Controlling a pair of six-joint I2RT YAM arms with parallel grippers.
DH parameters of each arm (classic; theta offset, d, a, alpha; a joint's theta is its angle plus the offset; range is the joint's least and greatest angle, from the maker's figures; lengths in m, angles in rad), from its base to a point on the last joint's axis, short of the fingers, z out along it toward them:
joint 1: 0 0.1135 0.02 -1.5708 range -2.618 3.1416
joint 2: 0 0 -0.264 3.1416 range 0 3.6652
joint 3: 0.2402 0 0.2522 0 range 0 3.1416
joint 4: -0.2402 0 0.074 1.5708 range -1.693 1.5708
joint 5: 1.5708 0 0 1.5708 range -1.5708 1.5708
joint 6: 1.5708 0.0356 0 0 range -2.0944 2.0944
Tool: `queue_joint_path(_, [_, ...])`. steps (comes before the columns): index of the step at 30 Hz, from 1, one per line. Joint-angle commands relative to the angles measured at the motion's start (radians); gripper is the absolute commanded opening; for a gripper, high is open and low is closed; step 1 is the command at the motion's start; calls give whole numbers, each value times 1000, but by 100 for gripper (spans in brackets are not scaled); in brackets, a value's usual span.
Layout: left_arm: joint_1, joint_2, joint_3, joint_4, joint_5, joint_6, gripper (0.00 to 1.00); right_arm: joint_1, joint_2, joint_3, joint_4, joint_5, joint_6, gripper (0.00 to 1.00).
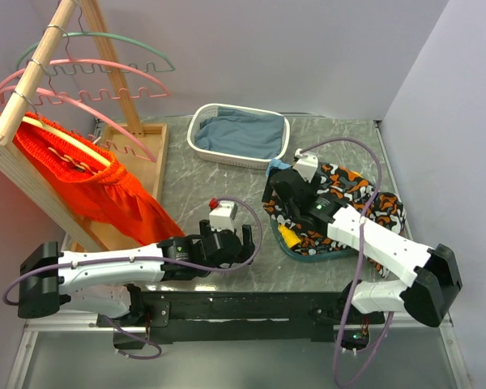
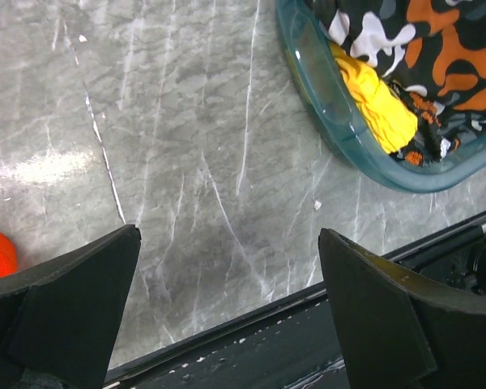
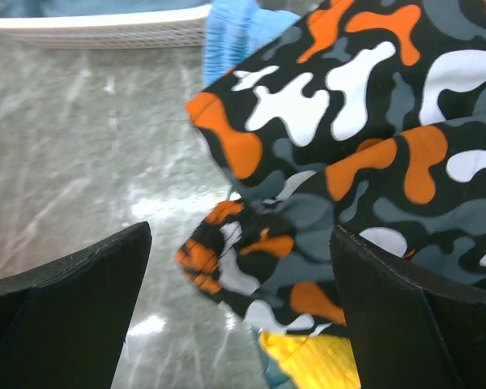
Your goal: Place the shorts on the hanger
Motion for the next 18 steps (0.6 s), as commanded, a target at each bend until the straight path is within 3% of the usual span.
queue_joint_path(1, [6,3,54,-46,-44,-29,96,-40,48,42,2,-14,-46,97])
queue_joint_path(6, [23,0,55,-59,-47,-44,96,-40,106,50,-35,-17,-46,88])
queue_joint_path(7, [26,0,60,-70,-48,-49,96,-40,98,47,-52,-8,-45,76])
queue_joint_path(9, [36,0,63,-73,-50,-52,97,-40,66,19,-48,-6,-48,62])
queue_joint_path(10, [40,-2,61,-73,-49,-52,97,-46,24,10,-43,-11,-54,46])
queue_joint_path(12, [57,-5,61,-63,-44,-50,97,-61,-21,5,-66,-23,-65,26])
queue_joint_path(13, [66,-5,69,-64,-42,-56,96,-66,-64,10,-84,-15,-63,8])
queue_joint_path(14, [80,-8,70,-57,-38,-55,97,-70,-92,16,-103,7,-62,0])
queue_joint_path(18, [105,-5,95,3,20,-15,96,-81,-248,60,-178,49,-69,0])
